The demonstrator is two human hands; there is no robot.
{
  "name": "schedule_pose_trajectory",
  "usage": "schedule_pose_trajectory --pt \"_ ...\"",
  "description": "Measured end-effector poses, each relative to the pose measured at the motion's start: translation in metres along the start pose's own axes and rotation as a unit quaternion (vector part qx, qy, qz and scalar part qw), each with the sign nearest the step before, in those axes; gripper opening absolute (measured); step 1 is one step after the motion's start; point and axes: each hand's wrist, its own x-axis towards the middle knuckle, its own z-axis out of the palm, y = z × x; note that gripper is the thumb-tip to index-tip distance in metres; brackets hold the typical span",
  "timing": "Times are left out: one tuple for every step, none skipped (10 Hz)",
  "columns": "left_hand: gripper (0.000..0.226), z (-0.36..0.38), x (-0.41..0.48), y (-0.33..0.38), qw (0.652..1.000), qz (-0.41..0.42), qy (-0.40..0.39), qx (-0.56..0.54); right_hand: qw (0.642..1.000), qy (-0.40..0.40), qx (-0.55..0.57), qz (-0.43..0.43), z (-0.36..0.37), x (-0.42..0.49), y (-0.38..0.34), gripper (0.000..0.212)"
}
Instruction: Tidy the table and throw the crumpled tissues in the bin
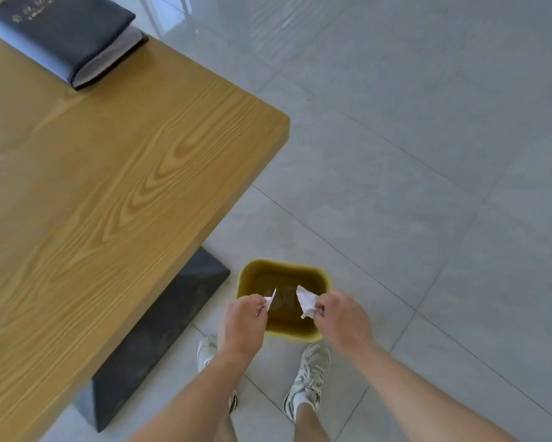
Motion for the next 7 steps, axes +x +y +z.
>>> schedule_pose_trajectory --pt "0.019 0.018 0.006 -0.017 1.0 -0.026 -0.004 -0.004 0.999 -0.032 0.007 0.015 0.024 0.007 0.004 0.017" --pt "0.019 0.034 0.017 -0.024 0.999 -0.033 -0.006 0.003 0.998 -0.046 0.017 0.035 0.038 0.017 0.009 0.018" --pt "0.02 0.049 0.029 -0.028 0.999 -0.045 -0.015 0.011 0.998 -0.046 0.014 0.04 0.048 0.028 0.012 0.019" --pt "0.021 0.062 0.04 -0.035 0.998 -0.043 -0.028 0.029 0.998 -0.044 0.009 0.037 0.055 0.041 0.014 0.019" --pt "0.022 0.073 0.05 -0.04 0.997 -0.044 -0.042 0.049 0.998 -0.055 -0.004 0.041 0.065 0.051 0.018 0.02" --pt "0.025 0.082 0.055 -0.048 0.995 -0.061 -0.059 0.056 0.996 -0.075 -0.002 0.051 0.078 0.056 0.023 0.027" --pt "0.032 0.085 0.058 -0.055 0.994 -0.066 -0.065 0.057 0.995 -0.077 0.016 0.061 0.09 0.059 0.027 0.032"
